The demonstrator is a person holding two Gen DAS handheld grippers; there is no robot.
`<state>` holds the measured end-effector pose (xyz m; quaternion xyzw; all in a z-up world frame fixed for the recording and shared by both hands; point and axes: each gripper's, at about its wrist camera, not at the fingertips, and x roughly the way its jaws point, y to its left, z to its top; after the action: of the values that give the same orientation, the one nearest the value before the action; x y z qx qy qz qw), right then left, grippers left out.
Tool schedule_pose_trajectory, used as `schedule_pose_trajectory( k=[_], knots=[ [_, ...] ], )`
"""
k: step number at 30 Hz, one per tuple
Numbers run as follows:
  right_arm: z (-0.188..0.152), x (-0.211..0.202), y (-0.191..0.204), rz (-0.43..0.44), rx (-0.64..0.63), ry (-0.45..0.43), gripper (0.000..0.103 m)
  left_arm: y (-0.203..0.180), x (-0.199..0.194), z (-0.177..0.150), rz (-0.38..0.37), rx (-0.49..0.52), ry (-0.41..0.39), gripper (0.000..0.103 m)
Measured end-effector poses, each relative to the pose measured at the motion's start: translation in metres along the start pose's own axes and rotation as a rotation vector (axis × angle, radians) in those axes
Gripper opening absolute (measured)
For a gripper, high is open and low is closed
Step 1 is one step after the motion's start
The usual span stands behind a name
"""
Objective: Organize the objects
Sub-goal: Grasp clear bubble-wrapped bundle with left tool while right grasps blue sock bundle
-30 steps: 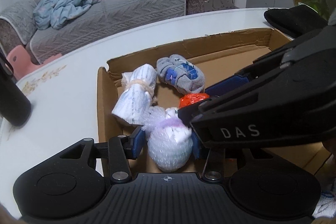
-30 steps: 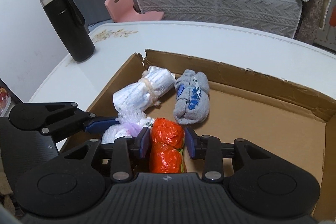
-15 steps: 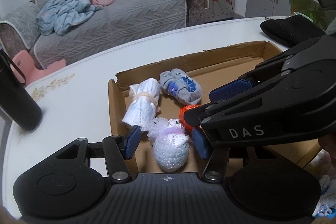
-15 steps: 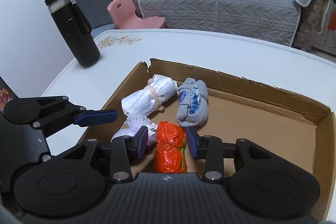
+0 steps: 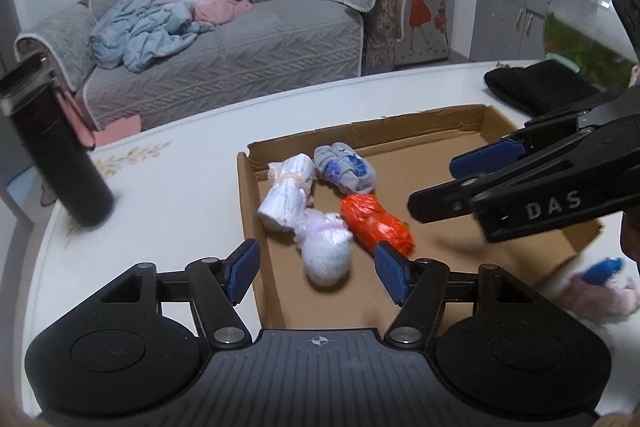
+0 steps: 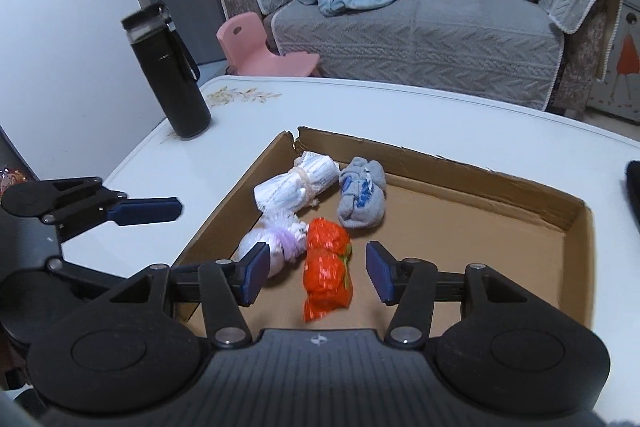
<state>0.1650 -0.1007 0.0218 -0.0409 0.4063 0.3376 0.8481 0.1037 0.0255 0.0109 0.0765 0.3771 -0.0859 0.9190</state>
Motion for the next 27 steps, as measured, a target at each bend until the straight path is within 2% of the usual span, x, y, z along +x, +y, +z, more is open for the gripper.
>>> schedule_pose_trajectory(
  k=[2, 6, 10, 14, 20, 27],
  knots=[
    [-0.007, -0.014, 0.0, 0.002, 0.002, -0.023, 0.054, -0.003, -0.017, -0.007, 0.004, -0.01, -0.019, 0.072],
    [-0.029, -0.047, 0.004, 0.006, 0.002, -0.066, 0.055, -0.011, -0.051, -0.029, -0.007, -0.043, -0.06, 0.074],
    [-0.066, -0.083, 0.014, 0.007, -0.028, -0.122, 0.067, -0.025, -0.08, -0.063, -0.006, -0.087, -0.089, 0.076],
    [-0.107, -0.105, 0.022, -0.006, -0.021, -0.158, 0.068, -0.039, -0.095, -0.105, 0.01, -0.14, -0.08, 0.077],
    [-0.157, -0.11, 0.033, -0.052, 0.005, -0.175, 0.07, -0.06, -0.105, -0.153, 0.022, -0.182, -0.059, 0.077],
    [-0.191, -0.1, 0.037, -0.054, 0.112, -0.178, 0.07, -0.082, -0.092, -0.173, 0.023, -0.169, -0.065, 0.08]
  ],
)
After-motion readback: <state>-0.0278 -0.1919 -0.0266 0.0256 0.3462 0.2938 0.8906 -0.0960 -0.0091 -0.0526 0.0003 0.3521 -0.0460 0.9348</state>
